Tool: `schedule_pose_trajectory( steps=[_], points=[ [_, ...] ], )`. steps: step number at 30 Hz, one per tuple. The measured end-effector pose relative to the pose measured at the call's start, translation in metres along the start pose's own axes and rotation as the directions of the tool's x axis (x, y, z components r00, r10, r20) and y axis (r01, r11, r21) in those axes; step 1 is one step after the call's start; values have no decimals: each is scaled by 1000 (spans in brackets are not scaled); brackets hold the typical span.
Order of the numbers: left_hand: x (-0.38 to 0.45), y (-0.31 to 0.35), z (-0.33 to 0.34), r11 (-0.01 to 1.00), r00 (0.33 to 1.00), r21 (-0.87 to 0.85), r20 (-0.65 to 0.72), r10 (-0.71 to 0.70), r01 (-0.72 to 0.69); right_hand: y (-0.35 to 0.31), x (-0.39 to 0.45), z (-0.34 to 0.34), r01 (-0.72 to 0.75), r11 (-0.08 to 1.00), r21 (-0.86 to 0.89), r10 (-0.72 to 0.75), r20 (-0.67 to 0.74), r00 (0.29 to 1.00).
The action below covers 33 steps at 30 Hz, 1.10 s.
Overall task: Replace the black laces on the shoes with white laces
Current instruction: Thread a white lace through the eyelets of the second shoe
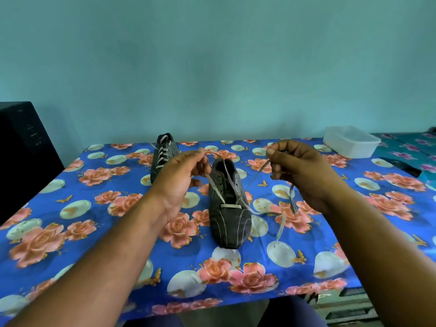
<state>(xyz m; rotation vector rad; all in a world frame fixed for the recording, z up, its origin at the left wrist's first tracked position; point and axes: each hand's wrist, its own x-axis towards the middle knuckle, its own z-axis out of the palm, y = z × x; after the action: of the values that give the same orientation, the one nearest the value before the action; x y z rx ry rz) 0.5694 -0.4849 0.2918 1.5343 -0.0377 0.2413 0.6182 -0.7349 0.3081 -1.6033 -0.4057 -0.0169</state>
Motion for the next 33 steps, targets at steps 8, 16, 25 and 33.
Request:
schedule_pose_trajectory(
  steps=[8,16,25,33],
  points=[
    [3,45,23,999,999,25,7,46,-46,-47,10,20,-26,986,166,24,18,1000],
    [1,95,30,986,987,60,-36,157,-155,-100,6,27,22,951,308,-29,20,999],
    [-8,158,31,950,953,102,-43,300,-295,-161,-3,36,211,955,208,-210,-25,977],
    [-16,210,37,894,903,162,-30,428,-418,-213,-5,49,295,952,74,-290,-75,954]
  ],
)
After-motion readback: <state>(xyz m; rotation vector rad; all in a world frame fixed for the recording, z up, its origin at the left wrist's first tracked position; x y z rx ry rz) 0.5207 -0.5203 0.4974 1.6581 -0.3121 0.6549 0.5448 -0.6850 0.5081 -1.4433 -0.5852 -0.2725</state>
